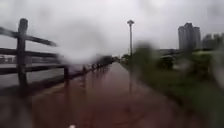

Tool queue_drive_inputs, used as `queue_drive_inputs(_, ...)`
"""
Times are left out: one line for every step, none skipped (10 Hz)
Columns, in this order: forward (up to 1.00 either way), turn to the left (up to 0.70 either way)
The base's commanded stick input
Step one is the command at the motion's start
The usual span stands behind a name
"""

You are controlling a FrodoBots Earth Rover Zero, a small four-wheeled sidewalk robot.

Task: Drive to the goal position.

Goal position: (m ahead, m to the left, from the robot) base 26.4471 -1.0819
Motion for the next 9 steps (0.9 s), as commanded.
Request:
queue_drive_inputs(1.00, 0.00)
queue_drive_inputs(1.00, 0.00)
queue_drive_inputs(1.00, 0.00)
queue_drive_inputs(1.00, 0.00)
queue_drive_inputs(1.00, 0.00)
queue_drive_inputs(1.00, 0.00)
queue_drive_inputs(1.00, 0.00)
queue_drive_inputs(1.00, 0.00)
queue_drive_inputs(1.00, 0.00)
